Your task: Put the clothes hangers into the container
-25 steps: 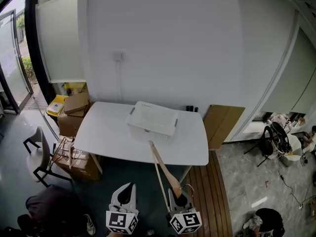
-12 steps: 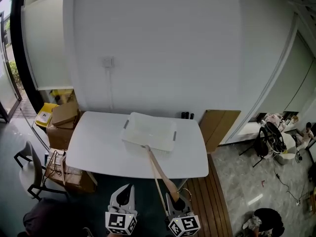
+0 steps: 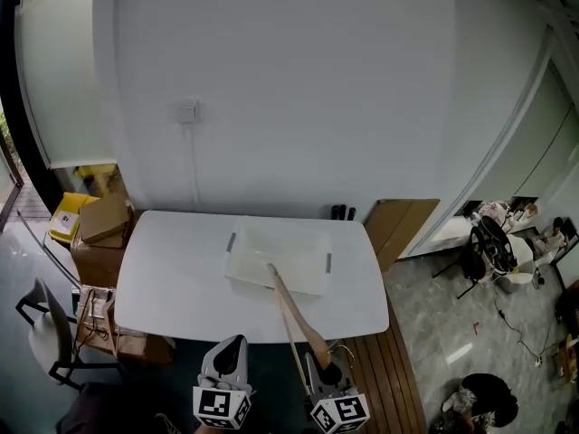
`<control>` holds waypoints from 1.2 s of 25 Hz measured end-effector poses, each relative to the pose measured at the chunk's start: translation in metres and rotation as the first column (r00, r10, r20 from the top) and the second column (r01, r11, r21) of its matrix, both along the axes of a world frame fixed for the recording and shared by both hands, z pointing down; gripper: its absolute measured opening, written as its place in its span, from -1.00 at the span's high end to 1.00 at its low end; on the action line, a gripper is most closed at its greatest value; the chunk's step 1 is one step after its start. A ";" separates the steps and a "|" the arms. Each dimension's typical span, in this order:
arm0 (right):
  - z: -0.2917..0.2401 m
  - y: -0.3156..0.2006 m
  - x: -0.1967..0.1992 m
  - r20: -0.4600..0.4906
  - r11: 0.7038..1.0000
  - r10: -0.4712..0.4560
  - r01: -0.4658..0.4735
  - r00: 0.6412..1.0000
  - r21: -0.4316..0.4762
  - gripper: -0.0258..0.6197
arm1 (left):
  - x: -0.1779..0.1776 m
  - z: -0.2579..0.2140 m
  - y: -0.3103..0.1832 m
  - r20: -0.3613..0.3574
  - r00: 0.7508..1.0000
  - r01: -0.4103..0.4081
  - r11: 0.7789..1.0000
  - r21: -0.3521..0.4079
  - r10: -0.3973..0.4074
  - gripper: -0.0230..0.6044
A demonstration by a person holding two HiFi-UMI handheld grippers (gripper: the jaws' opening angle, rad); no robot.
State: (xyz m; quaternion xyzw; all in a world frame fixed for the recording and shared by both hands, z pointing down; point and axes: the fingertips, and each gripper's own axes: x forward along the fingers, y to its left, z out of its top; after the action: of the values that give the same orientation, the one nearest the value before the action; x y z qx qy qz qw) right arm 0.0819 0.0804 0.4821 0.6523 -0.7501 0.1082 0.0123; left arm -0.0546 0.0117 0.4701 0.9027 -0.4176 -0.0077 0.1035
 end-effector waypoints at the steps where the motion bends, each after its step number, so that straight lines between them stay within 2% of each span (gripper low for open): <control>1: 0.000 -0.007 -0.001 0.005 1.000 0.010 -0.010 1.000 -0.002 0.74 | 0.000 0.000 -0.007 0.001 1.000 -0.009 1.000 -0.001 0.009 0.92; 6: 0.003 -0.040 -0.005 0.025 0.999 0.046 -0.046 0.999 0.001 0.74 | -0.003 0.003 -0.044 0.007 0.999 -0.036 0.999 -0.005 0.036 0.92; 13: -0.004 -0.062 0.003 0.023 0.998 0.059 -0.059 0.998 0.004 0.74 | 0.009 -0.001 -0.065 -0.002 0.998 -0.063 0.998 -0.011 0.063 0.92; 30: 0.010 -0.152 0.049 0.030 1.000 -0.015 0.016 0.999 -0.025 0.74 | 0.049 0.013 -0.143 0.026 1.000 -0.006 0.999 -0.033 0.007 0.92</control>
State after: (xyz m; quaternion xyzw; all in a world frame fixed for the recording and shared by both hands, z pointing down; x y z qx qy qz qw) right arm 0.1313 -0.0713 0.4921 0.6447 -0.7537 0.1272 0.0103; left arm -0.0058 -0.1312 0.4829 0.9022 -0.4162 0.0114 0.1129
